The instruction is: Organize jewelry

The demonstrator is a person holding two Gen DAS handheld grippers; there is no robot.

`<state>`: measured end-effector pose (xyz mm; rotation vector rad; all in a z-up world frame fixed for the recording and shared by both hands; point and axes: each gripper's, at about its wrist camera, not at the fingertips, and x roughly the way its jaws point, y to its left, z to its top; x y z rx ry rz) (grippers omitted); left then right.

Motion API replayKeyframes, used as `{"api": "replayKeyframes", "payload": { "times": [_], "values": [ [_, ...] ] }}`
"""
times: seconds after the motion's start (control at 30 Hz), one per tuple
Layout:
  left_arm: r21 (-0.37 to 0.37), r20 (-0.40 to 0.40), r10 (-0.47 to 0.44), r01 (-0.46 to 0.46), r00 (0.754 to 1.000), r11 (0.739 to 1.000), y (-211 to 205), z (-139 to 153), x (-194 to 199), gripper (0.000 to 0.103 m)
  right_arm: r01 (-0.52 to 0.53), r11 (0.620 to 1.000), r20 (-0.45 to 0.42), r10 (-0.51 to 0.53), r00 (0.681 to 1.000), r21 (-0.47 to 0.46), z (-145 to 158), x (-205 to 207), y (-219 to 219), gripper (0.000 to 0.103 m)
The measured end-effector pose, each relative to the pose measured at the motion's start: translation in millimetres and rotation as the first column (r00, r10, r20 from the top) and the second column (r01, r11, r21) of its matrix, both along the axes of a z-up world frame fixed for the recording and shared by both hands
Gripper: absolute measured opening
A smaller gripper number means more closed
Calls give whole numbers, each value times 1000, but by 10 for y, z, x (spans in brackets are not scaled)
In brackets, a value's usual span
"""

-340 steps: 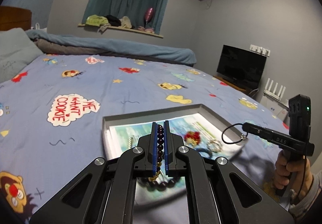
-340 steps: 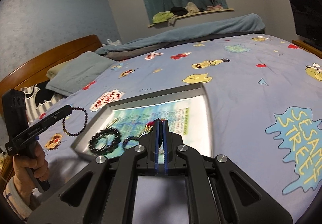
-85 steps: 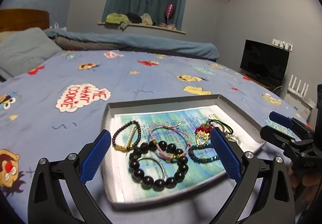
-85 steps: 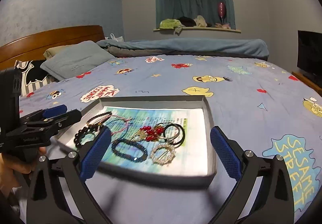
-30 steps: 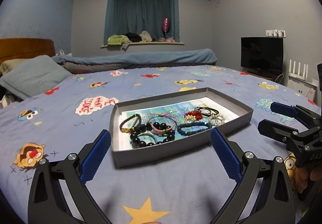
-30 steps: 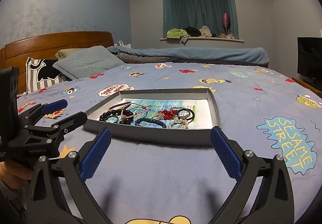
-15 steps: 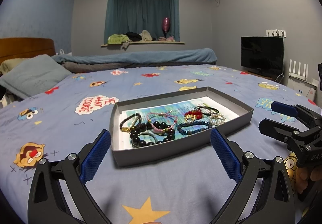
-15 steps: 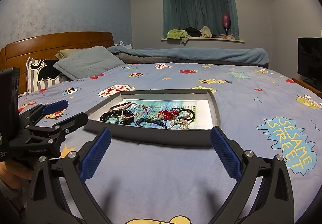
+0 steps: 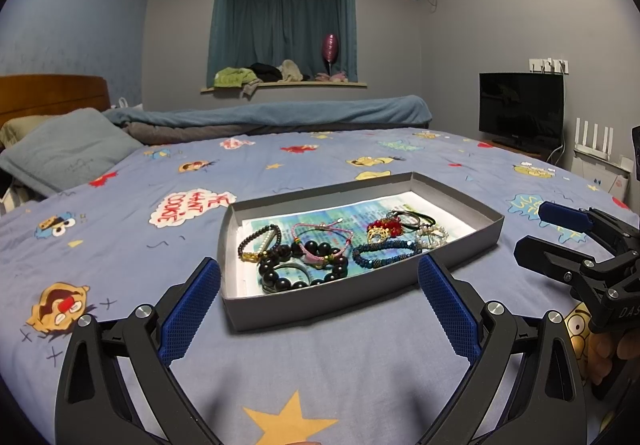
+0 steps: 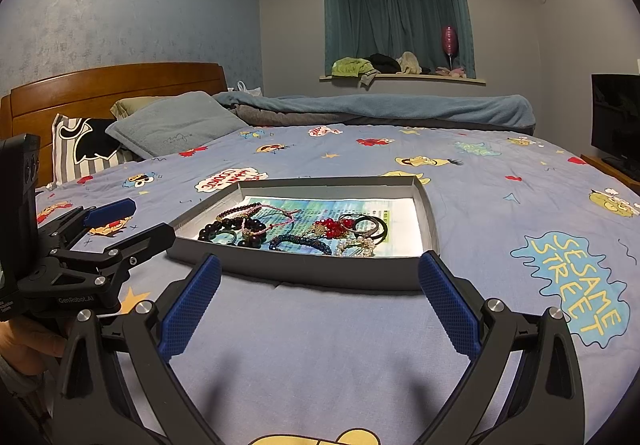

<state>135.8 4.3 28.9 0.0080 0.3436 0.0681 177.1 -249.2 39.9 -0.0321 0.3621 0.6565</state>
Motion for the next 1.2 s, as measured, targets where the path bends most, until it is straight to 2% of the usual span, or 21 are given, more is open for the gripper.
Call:
{"api": "replayKeyframes", "payload": {
  "times": [1.2],
  "values": [
    [4,5,-2,2,1000,1000,-25,-20,-3,98,0,1000,1,0,1000,1,-4,1,2,97]
  ]
}}
